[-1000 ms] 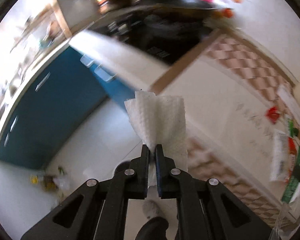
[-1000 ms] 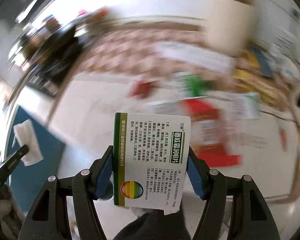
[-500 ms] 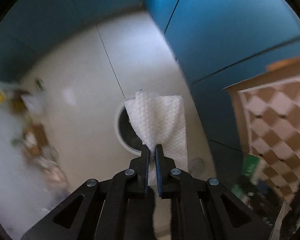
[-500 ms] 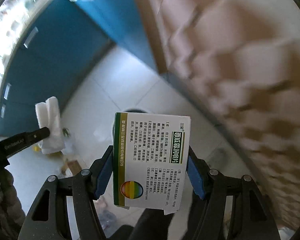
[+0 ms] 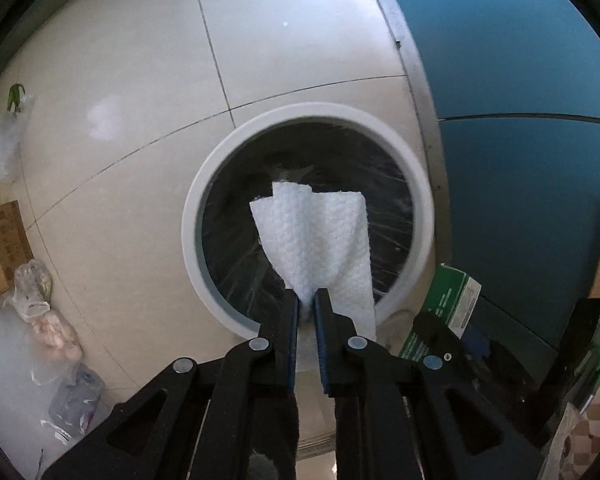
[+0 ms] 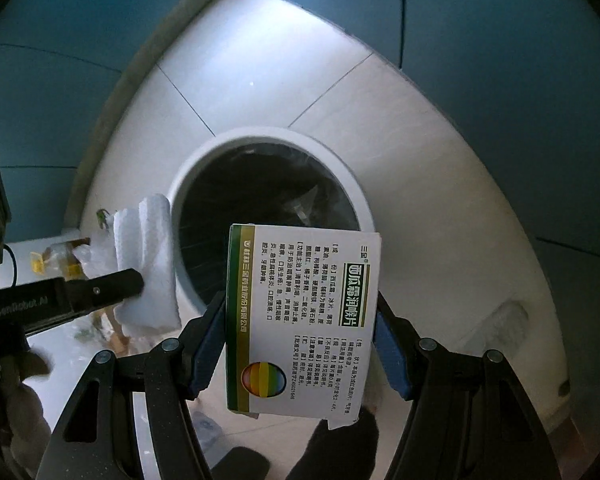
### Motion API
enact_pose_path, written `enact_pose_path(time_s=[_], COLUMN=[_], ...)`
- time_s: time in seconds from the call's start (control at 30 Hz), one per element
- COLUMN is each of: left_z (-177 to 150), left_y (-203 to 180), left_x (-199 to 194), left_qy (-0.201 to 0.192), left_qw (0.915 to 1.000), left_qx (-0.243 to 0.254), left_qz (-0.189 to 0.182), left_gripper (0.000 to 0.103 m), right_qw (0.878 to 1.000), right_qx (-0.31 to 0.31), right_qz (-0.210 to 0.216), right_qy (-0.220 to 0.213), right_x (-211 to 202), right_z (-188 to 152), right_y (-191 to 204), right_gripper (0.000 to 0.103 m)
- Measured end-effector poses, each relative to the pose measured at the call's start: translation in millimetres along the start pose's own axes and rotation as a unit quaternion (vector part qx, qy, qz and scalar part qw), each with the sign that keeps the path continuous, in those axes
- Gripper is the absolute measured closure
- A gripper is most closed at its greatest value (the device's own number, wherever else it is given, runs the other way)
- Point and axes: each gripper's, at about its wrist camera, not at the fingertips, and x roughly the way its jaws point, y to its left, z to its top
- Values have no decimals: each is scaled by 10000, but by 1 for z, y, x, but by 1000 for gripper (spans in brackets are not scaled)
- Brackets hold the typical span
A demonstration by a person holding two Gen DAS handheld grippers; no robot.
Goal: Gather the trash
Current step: 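Carry tissue and medicine box to the floor bin and open both tools, then raise both tools from the bin back toward the counter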
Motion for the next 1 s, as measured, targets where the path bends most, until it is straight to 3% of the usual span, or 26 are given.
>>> enact_pose_path(time_s=[0.03, 0.07, 0.1, 0.13, 0.17, 0.2, 0.27, 0.43, 0.57, 0.83, 1.0], left_z=[-1, -2, -2, -4, -6, -8, -12, -31, -50, -88, -116], left_y=[4, 6, 6, 9, 11, 12, 19, 24, 20, 11, -1], left_x=[-1, -3, -6, -9, -15, -21, -33, -63, -85, -142, -184], left_qy=[-11, -65, -151, -255, -356, -440, -637, -1196, -1390, -1598, -1764], left_qw=[10000, 9999, 9997, 9993, 9988, 9981, 9954, 9816, 9715, 9673, 9668], left_qx=[-15, -11, -9, -9, -26, -39, -13, 80, 168, 195, 209], left_qz=[23, 104, 196, 270, 347, 427, 714, 1490, 1914, 1961, 1839], left_gripper=[82, 58, 41, 11, 1, 1, 1, 1, 1, 1, 1], right_qw=[10000, 10000, 10000, 9999, 9999, 9997, 9995, 9973, 9933, 9895, 9880], right_qx=[-3, -22, -54, -88, -133, -190, -280, -523, -609, -774, -840], right_qz=[3, 8, -6, -35, -52, -63, -93, -510, -968, -1200, -1249], right_qy=[14, 38, 52, 56, 77, 112, 107, -5, -157, -223, -356], right_x=[5, 12, 18, 22, 25, 27, 24, 19, 1, -53, -114], right_z=[2, 2, 1, 8, 9, 9, 13, 20, 17, 3, -11], right_y=[-2, 2, 7, 6, 7, 9, 9, 12, 16, 43, 63], right_gripper=[34, 33, 33, 33, 28, 13, 1, 1, 0, 0, 0])
